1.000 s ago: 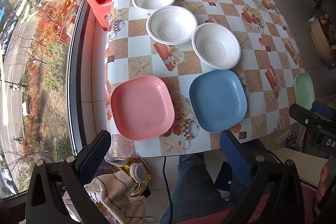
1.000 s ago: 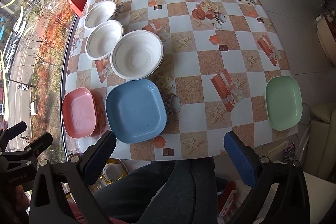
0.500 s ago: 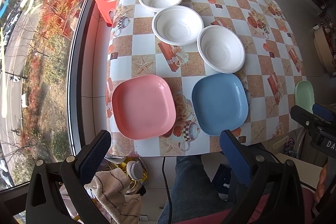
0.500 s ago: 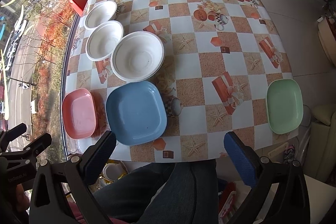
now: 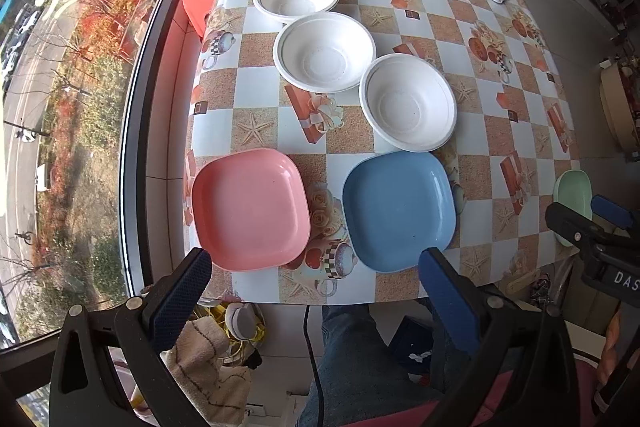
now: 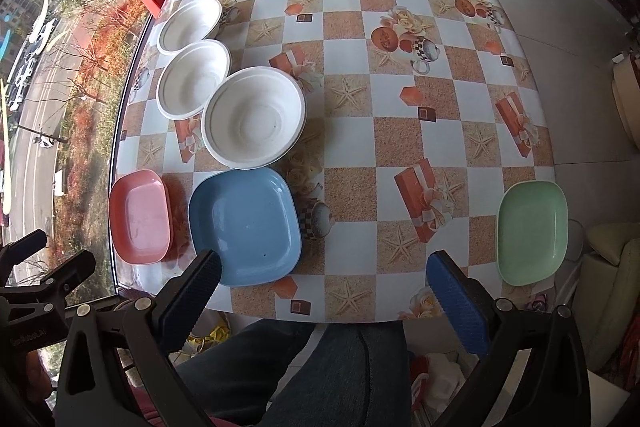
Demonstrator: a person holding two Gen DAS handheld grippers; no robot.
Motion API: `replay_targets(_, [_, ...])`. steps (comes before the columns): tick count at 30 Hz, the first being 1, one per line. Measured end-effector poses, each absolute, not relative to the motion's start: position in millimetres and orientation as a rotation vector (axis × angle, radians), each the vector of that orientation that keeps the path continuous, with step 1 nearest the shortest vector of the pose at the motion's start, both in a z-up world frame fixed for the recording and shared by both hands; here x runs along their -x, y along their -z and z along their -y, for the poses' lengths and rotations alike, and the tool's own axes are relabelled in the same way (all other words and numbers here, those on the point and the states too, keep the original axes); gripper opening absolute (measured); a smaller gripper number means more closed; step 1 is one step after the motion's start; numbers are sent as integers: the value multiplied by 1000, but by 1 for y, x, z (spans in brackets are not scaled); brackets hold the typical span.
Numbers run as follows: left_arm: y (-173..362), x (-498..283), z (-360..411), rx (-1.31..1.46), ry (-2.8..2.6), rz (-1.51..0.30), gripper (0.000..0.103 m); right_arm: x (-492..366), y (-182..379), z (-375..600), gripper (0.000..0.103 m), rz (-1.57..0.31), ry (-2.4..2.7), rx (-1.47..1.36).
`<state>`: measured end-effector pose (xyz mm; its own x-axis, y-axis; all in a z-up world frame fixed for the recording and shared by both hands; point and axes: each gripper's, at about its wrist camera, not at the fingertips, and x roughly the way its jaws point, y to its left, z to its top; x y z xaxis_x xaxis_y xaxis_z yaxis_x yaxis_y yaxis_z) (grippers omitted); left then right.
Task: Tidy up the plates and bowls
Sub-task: 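Move the right tool to the blue plate rim and close its fingers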
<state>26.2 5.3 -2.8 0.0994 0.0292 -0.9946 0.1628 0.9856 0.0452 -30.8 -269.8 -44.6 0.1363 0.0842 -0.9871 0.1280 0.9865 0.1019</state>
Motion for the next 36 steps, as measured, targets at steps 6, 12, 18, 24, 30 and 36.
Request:
replay_targets(6, [29, -27, 7, -156, 101, -1550, 103, 25, 57, 284, 103, -1487, 34, -156])
replay_targets(12, [63, -24, 18, -163, 93, -1616, 103, 23, 84, 295, 103, -1558, 57, -150])
replay_targets(18, [97, -30, 19, -153, 19, -1608, 103, 17, 117, 288, 103, -1603, 49, -79])
replay_targets(24, [126, -37, 20, -204, -54, -1589, 103, 3, 155, 273, 103, -1634, 26, -16])
replay_targets(30, [144, -37, 21, -267, -92, -1583, 103, -9, 191, 260, 103, -1658, -4, -11])
replay_targets(36, [159, -36, 28, -280, -72, -1601, 103, -4, 218, 259, 103, -1709, 1, 22])
